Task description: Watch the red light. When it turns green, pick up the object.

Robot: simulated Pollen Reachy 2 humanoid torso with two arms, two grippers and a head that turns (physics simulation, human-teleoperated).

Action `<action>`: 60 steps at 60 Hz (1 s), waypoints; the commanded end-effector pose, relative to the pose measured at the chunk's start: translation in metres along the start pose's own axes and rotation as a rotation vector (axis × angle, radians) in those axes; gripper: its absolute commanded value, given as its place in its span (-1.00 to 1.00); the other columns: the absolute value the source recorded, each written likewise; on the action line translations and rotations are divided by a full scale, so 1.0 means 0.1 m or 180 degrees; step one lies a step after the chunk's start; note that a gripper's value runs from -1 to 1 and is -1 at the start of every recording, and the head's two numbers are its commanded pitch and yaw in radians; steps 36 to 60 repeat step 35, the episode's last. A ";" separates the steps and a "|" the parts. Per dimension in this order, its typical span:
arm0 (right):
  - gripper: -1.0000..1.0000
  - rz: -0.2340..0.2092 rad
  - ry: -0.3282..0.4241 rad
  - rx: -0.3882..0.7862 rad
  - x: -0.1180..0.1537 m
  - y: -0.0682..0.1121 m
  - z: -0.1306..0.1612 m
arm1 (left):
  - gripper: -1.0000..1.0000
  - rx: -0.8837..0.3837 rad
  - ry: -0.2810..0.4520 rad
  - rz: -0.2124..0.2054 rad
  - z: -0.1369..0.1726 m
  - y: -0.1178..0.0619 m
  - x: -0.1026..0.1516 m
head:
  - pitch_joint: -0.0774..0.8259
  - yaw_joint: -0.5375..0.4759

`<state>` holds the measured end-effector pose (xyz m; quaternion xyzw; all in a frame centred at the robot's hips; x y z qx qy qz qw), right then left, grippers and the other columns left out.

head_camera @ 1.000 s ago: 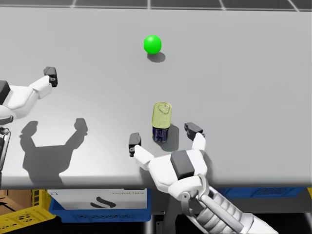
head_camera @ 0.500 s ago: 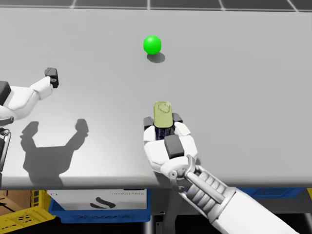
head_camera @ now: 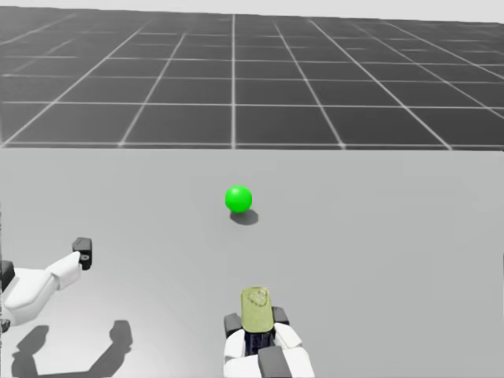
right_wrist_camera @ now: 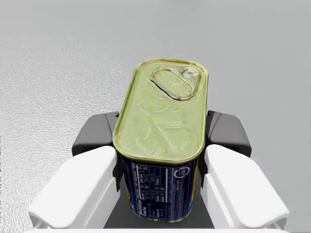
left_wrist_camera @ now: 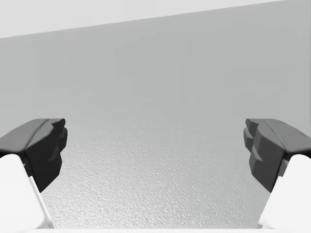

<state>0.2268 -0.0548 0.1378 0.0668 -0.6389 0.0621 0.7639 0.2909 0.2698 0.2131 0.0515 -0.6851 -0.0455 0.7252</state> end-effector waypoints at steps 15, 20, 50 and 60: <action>1.00 -0.0381 -0.0549 0.0382 0.81 0.30 0.35 | -1.00 0.0002 0.0002 -0.0007 0.00 -0.01 -0.01 | -0.12 -0.04; 1.00 -0.0319 -0.0803 0.0431 1.10 0.20 0.42 | -1.00 0.0004 0.0002 -0.0005 0.00 -0.01 0.00 | -0.13 -0.04; 1.00 -0.0177 -0.1963 0.0520 1.83 -0.11 0.71 | -1.00 0.0007 -0.0008 -0.0009 0.00 0.00 0.01 | -0.15 -0.03; 1.00 -0.0177 -0.1963 0.0520 1.83 -0.11 0.71 | -1.00 0.0007 -0.0008 -0.0009 0.00 0.00 0.01 | -0.15 -0.03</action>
